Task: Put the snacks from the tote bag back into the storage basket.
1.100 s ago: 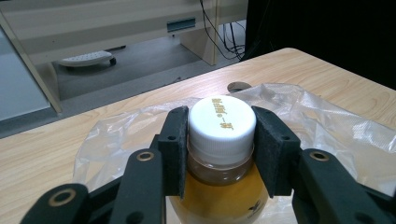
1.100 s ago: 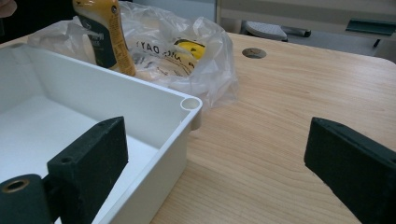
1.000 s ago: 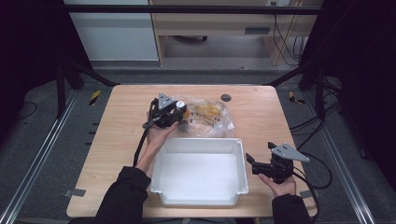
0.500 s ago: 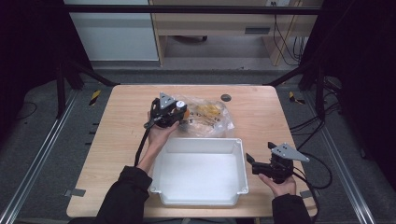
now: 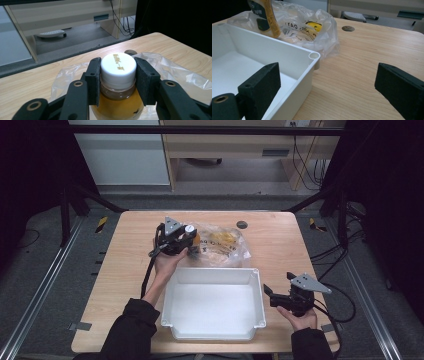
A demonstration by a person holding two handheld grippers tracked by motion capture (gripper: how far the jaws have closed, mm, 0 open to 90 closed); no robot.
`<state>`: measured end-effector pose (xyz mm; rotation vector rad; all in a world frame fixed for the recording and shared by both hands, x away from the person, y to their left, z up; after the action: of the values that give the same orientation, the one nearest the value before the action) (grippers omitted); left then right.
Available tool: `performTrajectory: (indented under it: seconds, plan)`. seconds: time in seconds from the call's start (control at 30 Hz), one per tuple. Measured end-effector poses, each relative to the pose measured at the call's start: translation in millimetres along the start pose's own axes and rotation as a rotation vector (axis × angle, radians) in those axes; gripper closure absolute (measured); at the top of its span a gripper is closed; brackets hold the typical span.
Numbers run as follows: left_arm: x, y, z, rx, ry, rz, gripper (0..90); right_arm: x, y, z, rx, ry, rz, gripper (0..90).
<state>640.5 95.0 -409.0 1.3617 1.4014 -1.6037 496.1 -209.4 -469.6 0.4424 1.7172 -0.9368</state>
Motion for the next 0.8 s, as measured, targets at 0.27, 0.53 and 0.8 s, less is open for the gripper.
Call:
performTrajectory:
  seconds: [0.27, 0.53, 0.8]
  plan:
    - [-10.0, -7.7, -3.5, -0.009, 0.008, 0.018, 59.0, -0.2, -0.3, 0.2, 0.002, -0.002, 0.001, 6.7]
    - [-22.5, -16.2, -5.3, -0.008, 0.001, 0.048, 59.0, -0.2, -0.2, 0.1, 0.002, -0.002, 0.001, 6.8]
    - [-38.1, -26.5, -7.0, -0.008, -0.001, 0.076, 59.0, -0.4, -0.3, 0.3, 0.002, -0.004, 0.003, 6.8]
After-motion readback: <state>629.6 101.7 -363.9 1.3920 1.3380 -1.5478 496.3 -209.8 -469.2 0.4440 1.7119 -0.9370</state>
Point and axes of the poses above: each handheld gripper's, and its own axes: y roughly forward along the jaws, x roughly out of its underside, z roughly to its right, the point moved 8 cm from there along y, roughly forward along the jaws, and after that the axes turned 14 degrees about -x, right-handed, at the moved point
